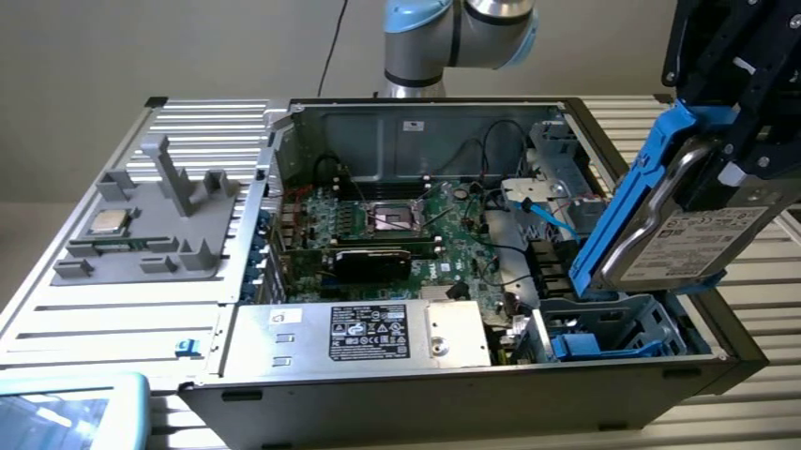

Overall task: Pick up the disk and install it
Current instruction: 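Insert the disk into the insertion slot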

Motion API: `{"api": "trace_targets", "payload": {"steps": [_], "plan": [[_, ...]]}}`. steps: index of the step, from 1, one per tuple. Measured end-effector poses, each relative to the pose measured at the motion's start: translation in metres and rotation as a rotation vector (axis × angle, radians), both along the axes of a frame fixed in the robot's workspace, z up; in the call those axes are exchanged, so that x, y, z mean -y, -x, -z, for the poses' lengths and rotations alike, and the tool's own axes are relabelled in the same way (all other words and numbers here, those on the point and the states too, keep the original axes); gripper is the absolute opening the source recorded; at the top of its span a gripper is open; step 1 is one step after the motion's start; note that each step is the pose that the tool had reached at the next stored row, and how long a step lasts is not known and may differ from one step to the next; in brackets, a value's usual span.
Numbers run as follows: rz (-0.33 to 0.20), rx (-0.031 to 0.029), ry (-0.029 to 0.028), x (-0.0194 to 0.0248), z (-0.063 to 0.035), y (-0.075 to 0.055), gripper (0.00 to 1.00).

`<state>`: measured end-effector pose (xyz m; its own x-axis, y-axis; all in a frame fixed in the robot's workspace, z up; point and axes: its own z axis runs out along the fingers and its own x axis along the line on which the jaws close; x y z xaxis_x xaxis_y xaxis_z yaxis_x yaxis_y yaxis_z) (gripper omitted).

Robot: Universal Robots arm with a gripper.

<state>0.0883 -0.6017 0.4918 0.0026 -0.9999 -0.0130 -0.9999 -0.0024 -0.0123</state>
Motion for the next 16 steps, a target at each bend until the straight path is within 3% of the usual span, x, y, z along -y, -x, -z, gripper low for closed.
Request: {"api": "trace_targets", "payload": {"steps": [2, 4, 16], "plan": [[0.0, -0.0001, -0.0087, 0.0002, 0.002, 0.0, 0.37], [0.0, -0.0003, -0.0137, 0.0011, 0.0045, 0.0, 0.37], [0.0, -0.0009, -0.0221, 0.0029, 0.0258, 0.0, 0.37]]}}
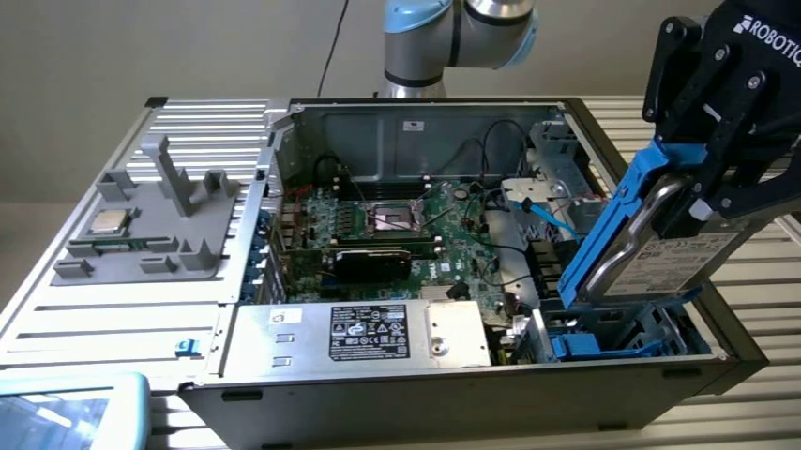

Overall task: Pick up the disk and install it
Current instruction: 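Insert the disk into the insertion slot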

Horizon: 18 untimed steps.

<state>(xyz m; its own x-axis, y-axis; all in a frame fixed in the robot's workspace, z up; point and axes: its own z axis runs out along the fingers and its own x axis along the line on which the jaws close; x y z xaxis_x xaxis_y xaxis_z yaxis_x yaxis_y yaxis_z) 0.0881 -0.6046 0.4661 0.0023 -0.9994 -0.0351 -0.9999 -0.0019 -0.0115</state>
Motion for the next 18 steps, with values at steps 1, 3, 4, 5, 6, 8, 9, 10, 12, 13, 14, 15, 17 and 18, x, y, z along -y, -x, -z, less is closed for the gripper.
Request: {"api": "trace_targets", "payload": {"steps": [1, 3, 4, 5, 6, 8, 9, 10, 12, 13, 14, 15, 17, 18], "plan": [[0.0, 0.0, -0.0009, 0.0001, 0.0017, 0.0, 0.37], [0.0, 0.0, -0.0028, 0.0004, 0.0051, 0.0, 0.37], [0.0, 0.0, -0.0034, 0.0004, 0.0069, 0.0, 0.37], [0.0, 0.0, -0.0038, 0.0004, 0.0087, 0.001, 0.37], [0.0, 0.0, -0.004, 0.0005, 0.0101, 0.001, 0.37], [0.0, -0.0001, -0.0041, 0.0005, 0.0105, 0.001, 0.37], [0.0, -0.0001, -0.0041, 0.0005, 0.0105, 0.001, 0.37], [0.0, -0.0001, -0.004, 0.0005, 0.0105, 0.001, 0.37], [0.0, 0.0004, -0.004, 0.0003, 0.0108, 0.001, 0.37], [0.0, 0.0011, -0.0037, 0.0002, 0.0112, 0.001, 0.37], [0.0, 0.0017, -0.0035, -0.0001, 0.0116, 0.001, 0.37], [0.0, 0.002, -0.0028, -0.0006, 0.0123, 0.001, 0.37], [0.0, 0.0031, 0.001, -0.0033, 0.0136, 0.002, 0.37], [0.0, 0.0032, 0.0017, -0.0035, 0.0143, 0.002, 0.37]]}}
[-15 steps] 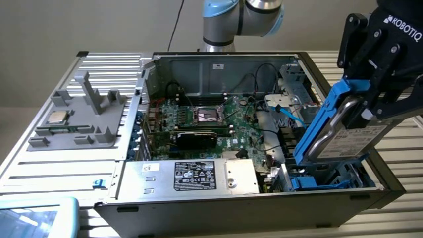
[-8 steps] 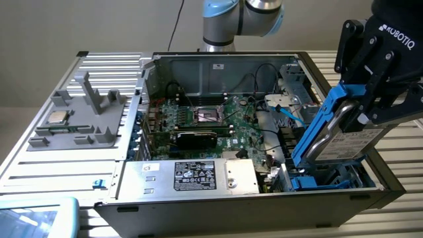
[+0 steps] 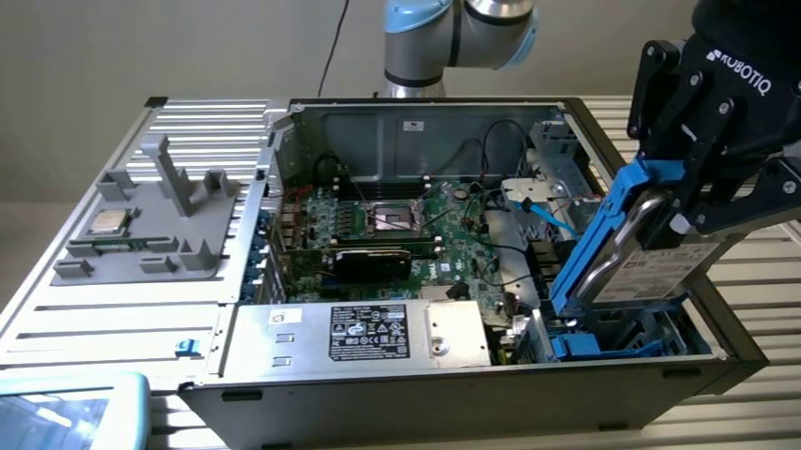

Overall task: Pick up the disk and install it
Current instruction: 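Insert the disk into the insertion slot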

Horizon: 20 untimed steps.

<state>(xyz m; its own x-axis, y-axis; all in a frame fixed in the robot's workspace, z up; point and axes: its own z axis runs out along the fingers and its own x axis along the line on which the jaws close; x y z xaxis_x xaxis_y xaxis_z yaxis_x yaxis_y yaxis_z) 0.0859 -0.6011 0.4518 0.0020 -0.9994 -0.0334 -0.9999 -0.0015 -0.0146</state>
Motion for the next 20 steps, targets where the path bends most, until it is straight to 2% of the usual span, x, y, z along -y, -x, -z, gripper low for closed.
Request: {"api": "trace_targets", "payload": {"steps": [5, 20], "plan": [[0.0, 0.0, 0.0036, -0.0004, 0.0053, 0.0, 0.37], [0.0, 0.0, 0.0038, 0.003, 0.0155, 0.0, 0.37]]}}
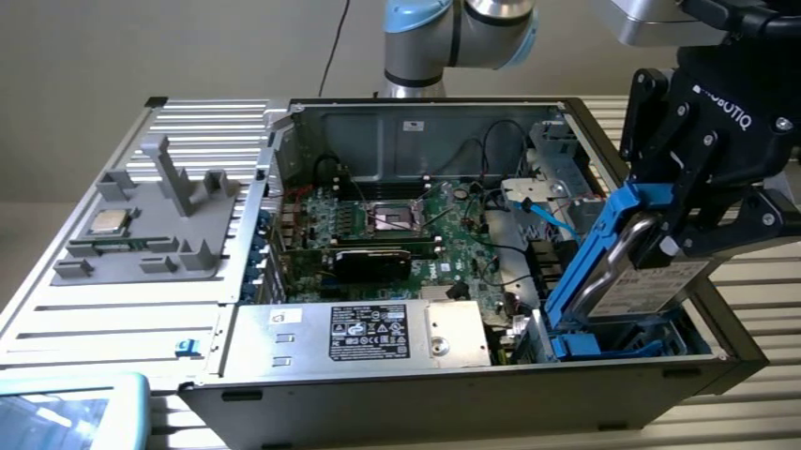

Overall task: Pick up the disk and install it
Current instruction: 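Insert the disk into the insertion slot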

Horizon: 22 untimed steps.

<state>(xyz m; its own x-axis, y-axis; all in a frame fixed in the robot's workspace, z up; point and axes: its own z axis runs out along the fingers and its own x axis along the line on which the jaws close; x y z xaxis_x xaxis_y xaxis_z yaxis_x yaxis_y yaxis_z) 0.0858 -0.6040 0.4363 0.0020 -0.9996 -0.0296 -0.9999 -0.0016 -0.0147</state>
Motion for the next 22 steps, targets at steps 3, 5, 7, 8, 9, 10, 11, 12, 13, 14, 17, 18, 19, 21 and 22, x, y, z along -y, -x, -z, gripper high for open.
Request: {"api": "trace_targets", "payload": {"steps": [3, 5, 7, 8, 9, 10, 11, 12, 13, 14, 17, 18, 19, 21, 22], "plan": [[0.0, 0.0, 0.0, 0.0, 0.0033, 0.0, 0.37], [0.0, 0.0, -0.0001, 0.0, 0.0048, 0.0, 0.37], [0.0, 0.0, -0.0001, 0.0, 0.006, 0.0, 0.37], [0.0, 0.0, 0.0, 0.0001, 0.0066, 0.0, 0.37], [0.0, 0.0, -0.0001, 0.0, 0.0074, 0.0, 0.37], [0.0, 0.0, -0.0001, 0.0, 0.008, 0.0, 0.37], [0.0, 0.0, -0.0001, 0.0, 0.0086, 0.0, 0.37], [0.0, 0.0, -0.0001, 0.0, 0.0092, 0.0, 0.37], [0.0, -0.0001, 0.0, 0.0, 0.0097, 0.0, 0.37], [0.0, 0.0, -0.0001, 0.0, 0.0101, 0.0, 0.37], [0.0, 0.0, -0.0003, -0.0004, 0.0104, 0.0, 0.37], [0.0, 0.0, -0.0002, -0.0006, 0.0104, 0.0, 0.37], [0.0, 0.0, -0.0001, -0.0008, 0.0104, -0.0001, 0.37], [0.0, 0.0, -0.0001, -0.0009, 0.0104, 0.0, 0.37], [0.0, 0.0, -0.0001, -0.001, 0.0105, 0.0, 0.37]]}}
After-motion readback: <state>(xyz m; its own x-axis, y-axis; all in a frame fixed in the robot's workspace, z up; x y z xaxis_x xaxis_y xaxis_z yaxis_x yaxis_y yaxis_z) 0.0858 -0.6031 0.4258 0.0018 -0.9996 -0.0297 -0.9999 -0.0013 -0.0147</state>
